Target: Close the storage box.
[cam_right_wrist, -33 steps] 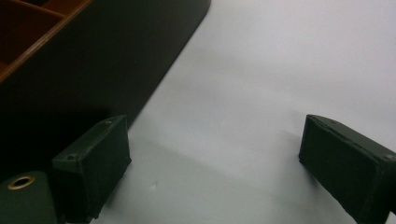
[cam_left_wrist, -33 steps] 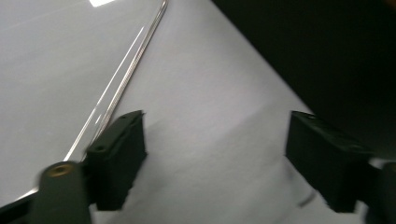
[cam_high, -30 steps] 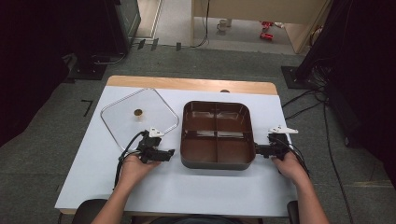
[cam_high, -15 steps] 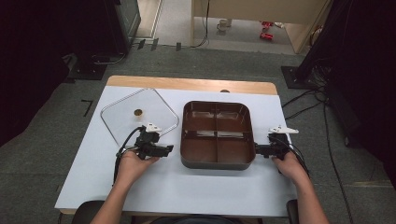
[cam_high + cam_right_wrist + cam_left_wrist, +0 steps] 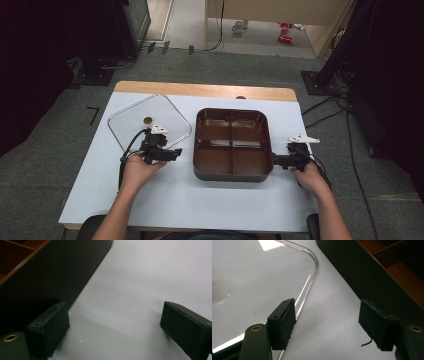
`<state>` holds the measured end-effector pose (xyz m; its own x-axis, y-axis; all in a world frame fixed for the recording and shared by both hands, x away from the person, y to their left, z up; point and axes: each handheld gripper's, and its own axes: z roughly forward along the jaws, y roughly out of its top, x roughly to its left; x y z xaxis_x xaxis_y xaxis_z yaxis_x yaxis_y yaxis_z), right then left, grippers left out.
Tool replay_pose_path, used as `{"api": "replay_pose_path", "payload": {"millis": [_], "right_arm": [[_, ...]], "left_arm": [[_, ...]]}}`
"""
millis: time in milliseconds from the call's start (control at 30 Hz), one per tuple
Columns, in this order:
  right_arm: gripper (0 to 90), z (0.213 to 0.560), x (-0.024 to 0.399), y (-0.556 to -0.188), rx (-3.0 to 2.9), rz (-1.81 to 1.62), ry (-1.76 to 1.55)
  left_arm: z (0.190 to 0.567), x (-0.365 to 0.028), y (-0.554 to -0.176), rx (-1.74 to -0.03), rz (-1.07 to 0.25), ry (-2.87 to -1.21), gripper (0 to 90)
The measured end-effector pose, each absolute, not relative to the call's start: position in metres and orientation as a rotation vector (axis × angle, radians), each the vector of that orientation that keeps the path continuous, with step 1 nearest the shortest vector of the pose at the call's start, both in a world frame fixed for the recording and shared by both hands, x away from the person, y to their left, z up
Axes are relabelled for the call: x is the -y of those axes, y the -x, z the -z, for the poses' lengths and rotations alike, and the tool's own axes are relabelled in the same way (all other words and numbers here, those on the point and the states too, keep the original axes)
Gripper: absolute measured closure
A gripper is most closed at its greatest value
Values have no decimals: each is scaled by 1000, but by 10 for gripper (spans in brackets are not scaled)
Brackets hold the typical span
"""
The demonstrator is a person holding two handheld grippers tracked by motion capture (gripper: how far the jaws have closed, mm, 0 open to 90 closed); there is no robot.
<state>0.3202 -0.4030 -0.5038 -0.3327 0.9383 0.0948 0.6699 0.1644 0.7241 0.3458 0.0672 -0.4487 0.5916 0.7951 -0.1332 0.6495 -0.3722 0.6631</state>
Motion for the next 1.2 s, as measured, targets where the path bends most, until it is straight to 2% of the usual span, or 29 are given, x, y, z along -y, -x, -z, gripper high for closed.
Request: {"api": "replay_pose_path", "payload": {"millis": [1200], "right_arm": [[78, 504, 403, -320, -2072, -982, -1530]], "left_arm": [[439, -114, -400, -1266, -376, -2049, 326]]}}
